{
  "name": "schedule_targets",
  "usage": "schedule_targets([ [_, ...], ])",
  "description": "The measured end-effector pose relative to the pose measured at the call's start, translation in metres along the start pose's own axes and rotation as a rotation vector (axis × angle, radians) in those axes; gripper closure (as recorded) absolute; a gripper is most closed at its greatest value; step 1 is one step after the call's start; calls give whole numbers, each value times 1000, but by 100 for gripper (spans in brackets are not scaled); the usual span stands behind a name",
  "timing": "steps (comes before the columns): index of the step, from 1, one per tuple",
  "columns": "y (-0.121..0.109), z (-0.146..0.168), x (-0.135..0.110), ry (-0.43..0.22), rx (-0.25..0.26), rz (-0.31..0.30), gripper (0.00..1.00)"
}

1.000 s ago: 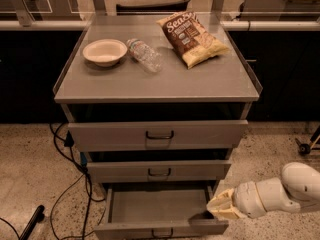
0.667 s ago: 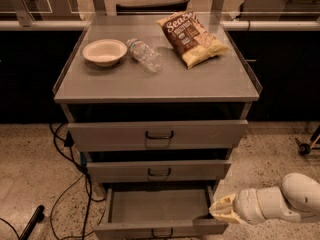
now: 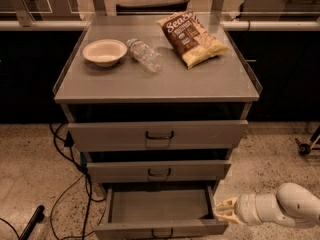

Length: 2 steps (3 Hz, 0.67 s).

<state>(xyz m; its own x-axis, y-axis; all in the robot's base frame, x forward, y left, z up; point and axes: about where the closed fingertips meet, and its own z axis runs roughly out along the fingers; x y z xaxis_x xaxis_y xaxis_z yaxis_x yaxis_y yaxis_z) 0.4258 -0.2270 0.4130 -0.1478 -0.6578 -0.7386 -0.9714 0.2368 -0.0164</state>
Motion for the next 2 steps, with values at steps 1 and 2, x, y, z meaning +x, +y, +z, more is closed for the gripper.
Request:
schedule_targets([
  [1, 0, 0, 0, 0, 0, 0, 100],
  [2, 25, 19, 17, -13, -22, -2, 100],
])
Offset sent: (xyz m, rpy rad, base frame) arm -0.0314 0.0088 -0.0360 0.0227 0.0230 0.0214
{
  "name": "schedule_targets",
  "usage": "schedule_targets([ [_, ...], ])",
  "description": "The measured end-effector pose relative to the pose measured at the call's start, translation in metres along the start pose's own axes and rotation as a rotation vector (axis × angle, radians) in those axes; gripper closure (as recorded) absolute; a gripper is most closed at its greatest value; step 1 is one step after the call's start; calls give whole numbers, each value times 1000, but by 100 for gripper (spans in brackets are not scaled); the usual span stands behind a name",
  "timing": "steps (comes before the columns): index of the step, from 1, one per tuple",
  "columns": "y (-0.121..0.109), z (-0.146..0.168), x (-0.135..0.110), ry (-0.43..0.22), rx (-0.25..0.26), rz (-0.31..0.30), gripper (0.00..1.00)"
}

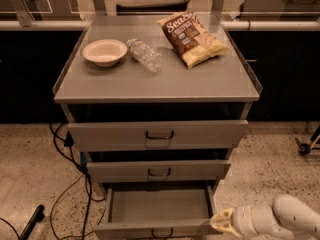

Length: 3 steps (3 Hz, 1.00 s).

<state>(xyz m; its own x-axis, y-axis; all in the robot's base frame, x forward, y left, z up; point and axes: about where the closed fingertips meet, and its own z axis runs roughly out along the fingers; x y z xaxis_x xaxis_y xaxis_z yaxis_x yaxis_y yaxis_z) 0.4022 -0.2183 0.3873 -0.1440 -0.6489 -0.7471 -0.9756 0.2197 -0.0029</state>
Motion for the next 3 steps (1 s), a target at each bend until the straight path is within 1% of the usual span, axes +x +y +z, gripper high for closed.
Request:
schedule_targets([
  [1, 38, 20, 20, -7, -15, -4, 100],
  [2, 69, 48, 35, -9, -34, -6, 100],
  [3, 71, 87, 32, -1, -38, -75, 100],
])
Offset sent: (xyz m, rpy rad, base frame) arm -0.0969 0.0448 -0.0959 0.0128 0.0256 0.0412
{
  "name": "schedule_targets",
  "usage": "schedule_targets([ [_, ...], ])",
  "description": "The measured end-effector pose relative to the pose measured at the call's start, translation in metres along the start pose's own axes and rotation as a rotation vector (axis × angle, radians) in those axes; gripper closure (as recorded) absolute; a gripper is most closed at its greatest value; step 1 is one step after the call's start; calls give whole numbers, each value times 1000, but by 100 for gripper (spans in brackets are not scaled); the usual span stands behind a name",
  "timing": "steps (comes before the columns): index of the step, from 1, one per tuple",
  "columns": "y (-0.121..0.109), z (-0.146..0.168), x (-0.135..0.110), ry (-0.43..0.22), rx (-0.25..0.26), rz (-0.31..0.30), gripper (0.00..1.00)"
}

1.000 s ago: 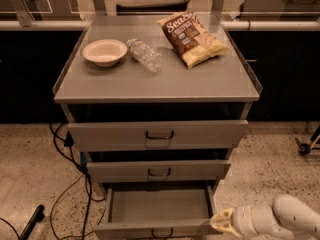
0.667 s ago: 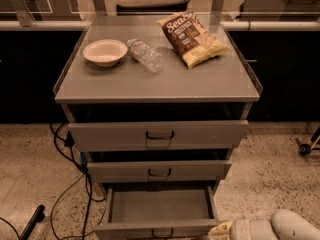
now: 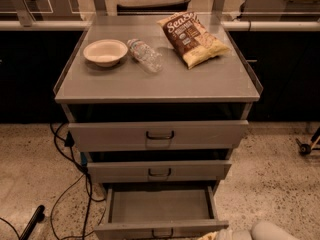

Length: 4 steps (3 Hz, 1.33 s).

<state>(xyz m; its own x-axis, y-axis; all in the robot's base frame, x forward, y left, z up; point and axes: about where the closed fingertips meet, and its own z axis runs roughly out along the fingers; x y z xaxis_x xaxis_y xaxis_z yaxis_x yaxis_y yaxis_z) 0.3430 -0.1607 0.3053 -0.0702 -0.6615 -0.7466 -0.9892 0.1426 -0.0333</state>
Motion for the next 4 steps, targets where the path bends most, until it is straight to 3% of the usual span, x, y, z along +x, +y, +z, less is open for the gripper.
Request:
schedule_targets([
  [1, -18, 56, 24, 18, 12, -46, 100],
  [4, -28, 93, 57, 63, -1, 7, 100],
])
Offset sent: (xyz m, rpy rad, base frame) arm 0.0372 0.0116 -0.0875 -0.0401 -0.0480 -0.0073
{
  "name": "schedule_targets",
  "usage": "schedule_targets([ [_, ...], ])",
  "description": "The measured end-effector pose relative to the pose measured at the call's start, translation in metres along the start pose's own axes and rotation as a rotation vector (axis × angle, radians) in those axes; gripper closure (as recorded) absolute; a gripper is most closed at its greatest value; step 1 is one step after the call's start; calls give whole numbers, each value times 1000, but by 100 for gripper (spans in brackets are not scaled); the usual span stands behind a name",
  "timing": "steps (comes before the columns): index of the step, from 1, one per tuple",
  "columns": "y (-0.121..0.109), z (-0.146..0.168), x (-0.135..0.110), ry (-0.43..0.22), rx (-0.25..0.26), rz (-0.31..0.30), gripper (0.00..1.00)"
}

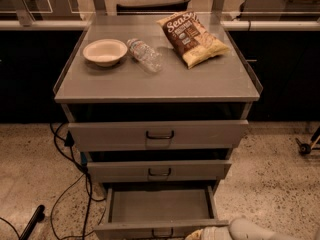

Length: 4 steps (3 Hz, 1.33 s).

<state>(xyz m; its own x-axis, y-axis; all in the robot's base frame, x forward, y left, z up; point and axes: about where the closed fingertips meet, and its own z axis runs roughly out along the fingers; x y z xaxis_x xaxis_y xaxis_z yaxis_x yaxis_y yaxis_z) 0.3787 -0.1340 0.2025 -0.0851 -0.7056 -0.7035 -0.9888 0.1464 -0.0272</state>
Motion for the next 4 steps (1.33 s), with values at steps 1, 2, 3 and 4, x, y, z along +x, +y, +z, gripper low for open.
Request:
schedule_targets([
  [1, -12, 13, 12, 21, 0, 11, 100],
  [2, -14, 14, 13, 23, 1, 11, 82],
  [3, -15, 16, 10, 26, -1, -3, 50],
  [4, -17, 22, 2, 34, -7, -39, 27],
])
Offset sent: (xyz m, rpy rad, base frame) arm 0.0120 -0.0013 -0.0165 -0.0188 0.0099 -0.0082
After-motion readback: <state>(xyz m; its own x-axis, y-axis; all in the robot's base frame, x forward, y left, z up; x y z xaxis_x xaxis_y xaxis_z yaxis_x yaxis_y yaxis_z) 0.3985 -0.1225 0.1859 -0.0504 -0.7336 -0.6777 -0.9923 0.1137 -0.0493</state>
